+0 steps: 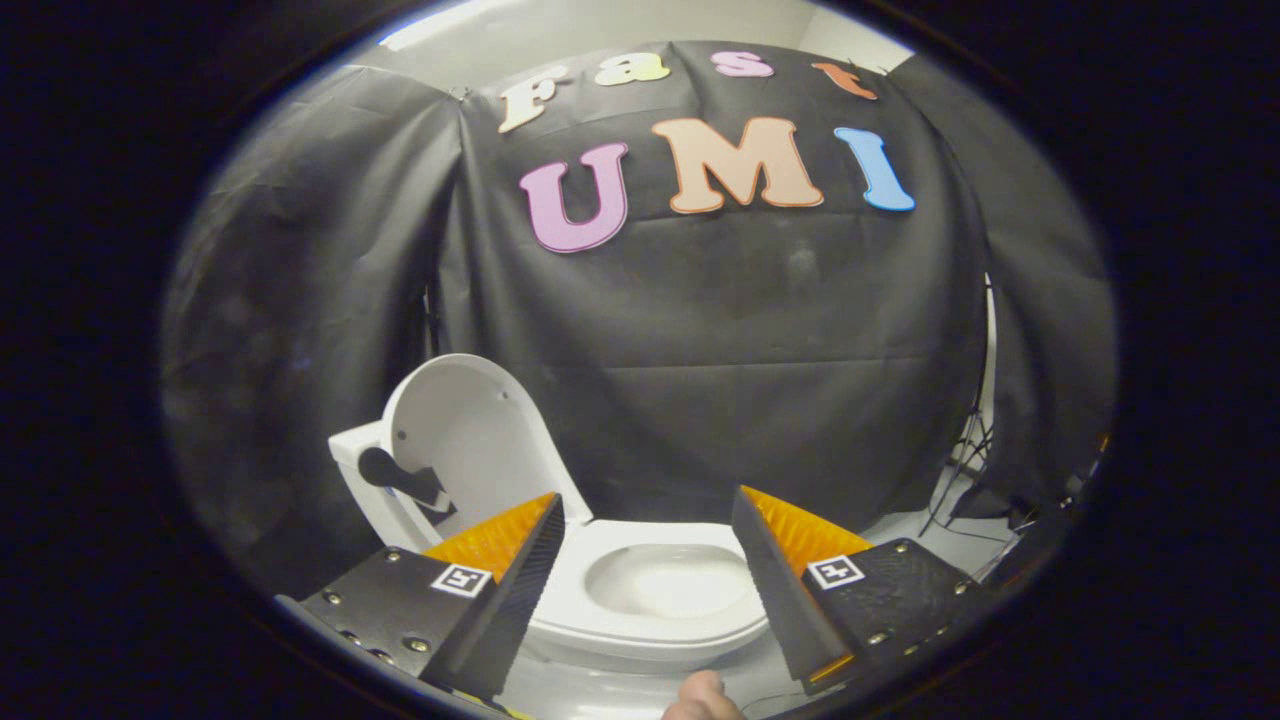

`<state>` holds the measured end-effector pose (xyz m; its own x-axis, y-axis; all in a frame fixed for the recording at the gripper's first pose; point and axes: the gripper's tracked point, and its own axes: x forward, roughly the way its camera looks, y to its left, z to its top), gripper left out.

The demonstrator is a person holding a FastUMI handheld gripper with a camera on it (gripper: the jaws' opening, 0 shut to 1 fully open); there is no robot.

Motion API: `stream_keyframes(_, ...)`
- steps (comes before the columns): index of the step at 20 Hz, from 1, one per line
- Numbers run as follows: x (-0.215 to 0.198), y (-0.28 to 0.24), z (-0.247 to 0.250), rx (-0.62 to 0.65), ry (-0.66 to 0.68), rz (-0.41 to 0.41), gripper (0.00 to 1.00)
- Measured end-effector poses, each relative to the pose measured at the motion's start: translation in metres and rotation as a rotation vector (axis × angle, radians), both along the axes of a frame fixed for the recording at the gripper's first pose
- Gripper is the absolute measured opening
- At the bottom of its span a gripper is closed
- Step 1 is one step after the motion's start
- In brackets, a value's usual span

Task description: Open the toilet lid.

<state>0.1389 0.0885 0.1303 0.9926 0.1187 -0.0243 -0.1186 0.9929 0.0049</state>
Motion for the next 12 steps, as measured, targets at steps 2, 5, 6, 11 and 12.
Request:
stream_keyframes(2,-0.002,-0.010,0.000,-0.006,-0.001,-0.005,0.99)
stream_keyframes(5,-0.005,-0.028,0.002,-0.019,-0.011,-0.026,0.99)
stream_keyframes(6,-0.007,-0.031,0.005,-0.015,-0.022,-0.020,0.99)
stream_keyframes(11,-0.003,-0.054,-0.002,0.010,-0.017,-0.038,0.99)
stream_keyframes(12,-0.003,-0.057,-0.005,0.011,-0.011,-0.044,0.99)
